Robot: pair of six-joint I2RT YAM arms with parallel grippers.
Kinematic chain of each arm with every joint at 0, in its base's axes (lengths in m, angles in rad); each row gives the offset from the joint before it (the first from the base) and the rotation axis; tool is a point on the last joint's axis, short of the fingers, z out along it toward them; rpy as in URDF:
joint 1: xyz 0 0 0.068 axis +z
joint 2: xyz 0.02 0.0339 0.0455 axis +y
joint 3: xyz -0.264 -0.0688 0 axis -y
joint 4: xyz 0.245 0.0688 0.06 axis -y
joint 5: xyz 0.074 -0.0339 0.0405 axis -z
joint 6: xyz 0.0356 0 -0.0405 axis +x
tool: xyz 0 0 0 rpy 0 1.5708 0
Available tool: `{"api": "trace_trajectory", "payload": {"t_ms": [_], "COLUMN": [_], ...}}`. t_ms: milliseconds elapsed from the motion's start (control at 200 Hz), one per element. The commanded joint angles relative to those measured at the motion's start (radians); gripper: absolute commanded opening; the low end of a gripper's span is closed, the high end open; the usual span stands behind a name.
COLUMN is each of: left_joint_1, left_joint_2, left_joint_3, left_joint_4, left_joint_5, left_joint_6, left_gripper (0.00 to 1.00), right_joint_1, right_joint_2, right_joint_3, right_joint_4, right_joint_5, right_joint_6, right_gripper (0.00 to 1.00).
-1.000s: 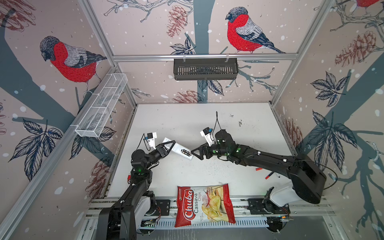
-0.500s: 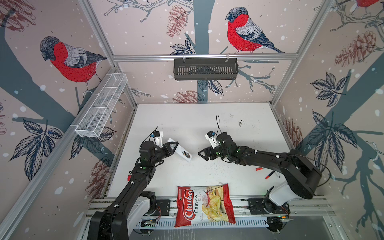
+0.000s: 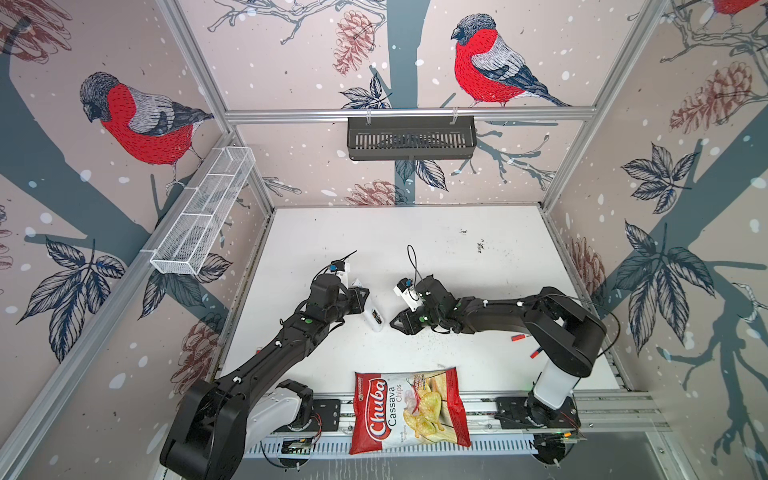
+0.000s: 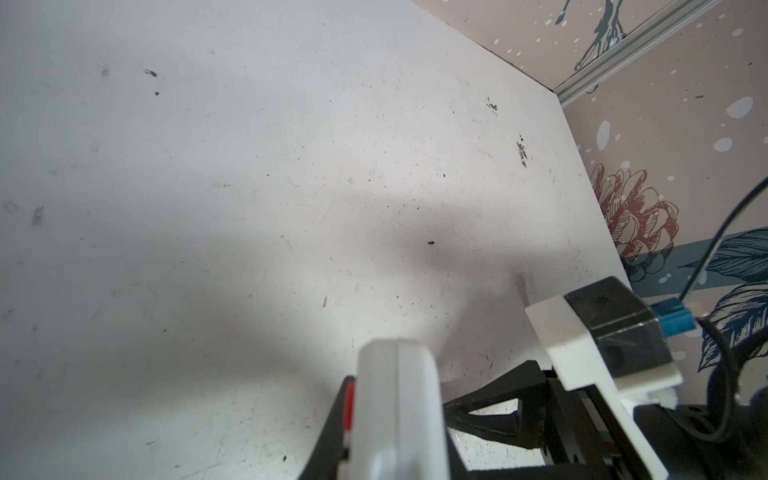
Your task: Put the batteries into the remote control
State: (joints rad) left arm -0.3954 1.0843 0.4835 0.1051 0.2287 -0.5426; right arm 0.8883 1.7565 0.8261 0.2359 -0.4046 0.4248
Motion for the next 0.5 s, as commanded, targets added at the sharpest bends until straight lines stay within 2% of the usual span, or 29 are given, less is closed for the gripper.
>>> {"api": "trace_trajectory", "payload": {"t_ms": [0, 200, 330, 495], "left_joint_1": [-0.014, -0.124, -0.174, -0.293], "left_joint_2": [0.014, 0.027, 0.029, 0.05], "left_joint_3": [0.02, 0.078, 0.087, 0.133], "left_joint_4": [-0.021, -0.089, -0.085, -0.119], "left_joint_5": [-0.064, -0.194, -0.223, -0.351], "left_joint_6": [0.048, 0.101, 0.115, 0.162], "left_gripper": [0.0, 0.0, 0.0, 0.0], "right_joint_1": [0.011, 0.006, 0.006, -0.001], "right_joint_2": [0.002, 0.039, 0.051, 0.047], "right_joint_3": [-0.008, 0.004, 0.004, -0.024], "right_joint_4": [0.067, 0.08, 0.087, 0.097], "right_joint_5": [-0.019, -0.031, -0.027, -0.019], "right_joint_6": [-0.049, -0.071, -0.064, -0.054], "right_gripper": [0.46, 0.47, 0.47, 0.46]}}
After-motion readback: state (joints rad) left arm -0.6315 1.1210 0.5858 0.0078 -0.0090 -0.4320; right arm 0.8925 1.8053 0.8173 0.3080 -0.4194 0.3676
